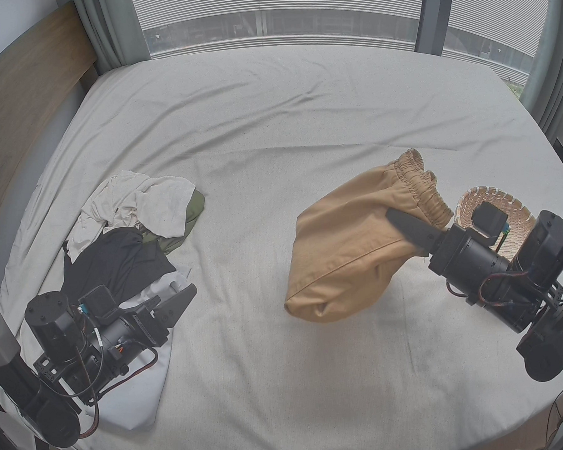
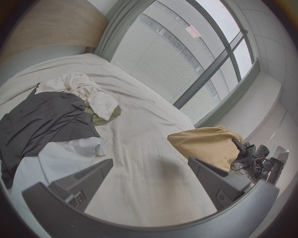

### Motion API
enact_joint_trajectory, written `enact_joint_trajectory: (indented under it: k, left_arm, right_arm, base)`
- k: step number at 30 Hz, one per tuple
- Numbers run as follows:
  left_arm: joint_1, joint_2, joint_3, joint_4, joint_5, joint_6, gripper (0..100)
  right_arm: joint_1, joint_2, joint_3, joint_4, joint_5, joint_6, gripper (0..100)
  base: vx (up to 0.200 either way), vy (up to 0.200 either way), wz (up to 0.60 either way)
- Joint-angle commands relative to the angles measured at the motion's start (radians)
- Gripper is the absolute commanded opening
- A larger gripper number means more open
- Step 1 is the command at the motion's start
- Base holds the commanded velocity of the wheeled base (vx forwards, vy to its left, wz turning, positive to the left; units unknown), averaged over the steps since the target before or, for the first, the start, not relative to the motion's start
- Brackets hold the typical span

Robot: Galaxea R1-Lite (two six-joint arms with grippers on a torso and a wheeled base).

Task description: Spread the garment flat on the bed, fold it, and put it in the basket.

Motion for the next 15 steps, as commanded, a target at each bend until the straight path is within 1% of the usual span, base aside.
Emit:
enact_joint_trajectory:
  k: [1,3,5,7,9,10,11,12,13,15]
  left_arm:
    - [0.0,0.005,0.001,0.0,0.0,-0.001,100]
    - [0.0,0.005,0.001,0.0,0.0,-0.001,100]
    - [-0.002,0.005,0.001,0.0,0.0,-0.002,100]
    - [-0.003,0.005,0.004,0.0,0.0,-0.002,100]
    - [-0.003,0.005,0.005,0.0,0.0,-0.004,100]
    - [-0.002,0.005,0.007,0.0,0.0,-0.005,100]
    - [-0.003,0.005,0.007,0.0,0.0,-0.005,100]
    - [-0.003,0.005,0.007,0.0,0.0,-0.005,100]
    - [-0.003,0.005,0.007,0.0,0.0,-0.005,100]
    - [-0.003,0.005,0.007,0.0,0.0,-0.005,100]
  right_arm:
    - [-0.014,-0.007,-0.007,-0.001,-0.001,-0.023,0]
    - [-0.028,-0.015,-0.008,-0.001,-0.001,-0.053,0]
    - [-0.078,-0.018,-0.016,-0.001,-0.001,-0.074,0]
    - [-0.115,-0.021,-0.025,-0.001,-0.001,-0.076,0]
    - [-0.127,-0.023,-0.027,-0.001,-0.001,-0.076,0]
    - [-0.178,-0.032,-0.034,-0.001,-0.001,-0.079,0]
    - [-0.195,-0.035,-0.039,-0.001,-0.001,-0.08,0]
    - [-0.195,-0.035,-0.039,-0.001,-0.001,-0.08,0]
    - [-0.238,-0.035,-0.05,-0.001,-0.001,-0.085,0]
    - [-0.278,-0.035,-0.061,-0.001,-0.001,-0.092,0]
  base:
    - [0.0,0.0,0.0]
    - [0.0,0.0,0.0]
    - [0.0,0.0,0.0]
    - [0.0,0.0,0.0]
    - [0.0,0.0,0.0]
    - [0.0,0.0,0.0]
    - [0.0,0.0,0.0]
    - [0.0,0.0,0.0]
    - [0.0,0.0,0.0]
    - [0.0,0.0,0.0]
